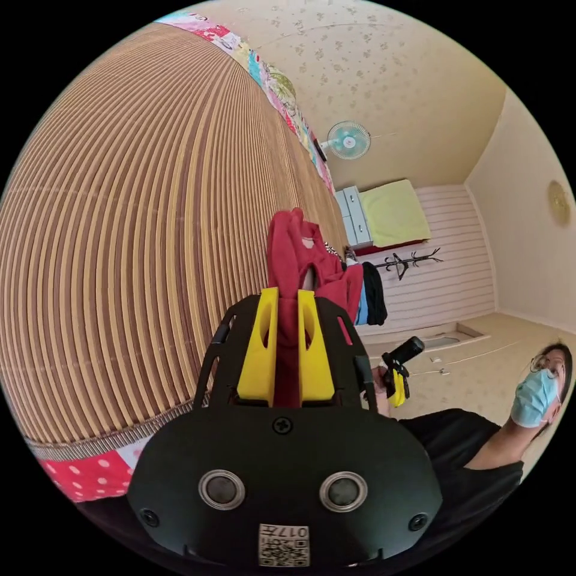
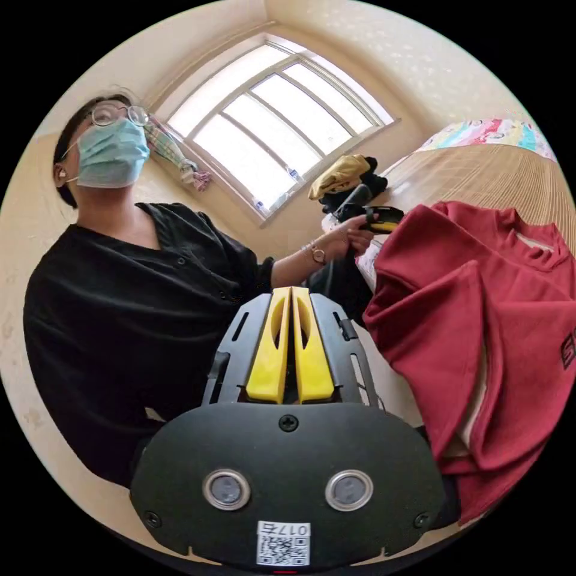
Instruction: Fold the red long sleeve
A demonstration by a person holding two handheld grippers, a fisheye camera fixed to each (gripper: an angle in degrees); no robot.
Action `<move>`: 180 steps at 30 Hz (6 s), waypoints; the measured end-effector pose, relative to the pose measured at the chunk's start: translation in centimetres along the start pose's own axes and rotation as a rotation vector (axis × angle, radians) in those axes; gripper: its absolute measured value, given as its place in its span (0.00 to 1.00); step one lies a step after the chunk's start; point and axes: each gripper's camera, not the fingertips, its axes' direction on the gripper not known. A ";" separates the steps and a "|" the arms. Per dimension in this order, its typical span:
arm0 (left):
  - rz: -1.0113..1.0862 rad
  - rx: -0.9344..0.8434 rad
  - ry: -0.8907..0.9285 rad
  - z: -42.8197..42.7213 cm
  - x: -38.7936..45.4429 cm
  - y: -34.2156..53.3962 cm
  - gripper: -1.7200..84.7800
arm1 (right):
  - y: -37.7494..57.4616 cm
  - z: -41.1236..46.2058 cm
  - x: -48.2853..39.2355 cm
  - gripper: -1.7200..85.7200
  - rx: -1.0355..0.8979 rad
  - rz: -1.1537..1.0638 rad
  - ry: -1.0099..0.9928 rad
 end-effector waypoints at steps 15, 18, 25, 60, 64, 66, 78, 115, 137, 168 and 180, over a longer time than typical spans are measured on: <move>0.098 0.046 -0.079 1.1 4.5 8.6 0.08 | -14.8 12.4 33.3 0.10 -0.882 0.610 1.223; 0.119 0.123 -0.081 -0.3 5.3 11.4 0.08 | -15.8 14.0 29.3 0.06 -0.740 0.590 1.219; 0.276 0.378 0.017 -5.3 9.5 20.5 0.02 | -13.8 10.7 0.6 0.04 0.064 0.430 1.247; 0.147 0.477 -0.689 -11.2 32.7 -4.2 0.06 | -37.2 -3.7 6.2 0.03 0.180 0.598 1.390; 0.235 0.347 -0.667 -4.8 24.6 -0.7 0.06 | -30.4 2.3 14.5 0.04 -0.020 0.549 1.227; 0.246 0.258 -0.712 -1.0 20.2 2.1 0.07 | -25.1 5.7 17.6 0.05 -0.126 0.555 1.226; 0.270 0.028 -0.747 10.3 7.6 11.5 0.10 | 8.2 7.2 17.3 0.08 0.361 0.817 0.639; 0.246 0.121 -0.616 -13.0 6.6 16.6 0.14 | 10.3 -20.6 12.2 0.05 0.261 0.886 1.544; 0.155 -0.312 -0.696 -8.3 5.1 25.9 0.08 | 7.5 7.7 15.2 0.03 -0.164 0.678 1.080; 0.104 0.024 -0.669 -7.9 3.6 21.6 0.11 | -0.4 9.7 5.0 0.04 -0.211 0.809 1.103; 0.143 -0.015 -0.797 -5.3 1.5 18.9 0.06 | -6.7 14.4 1.6 0.07 -0.025 0.833 1.080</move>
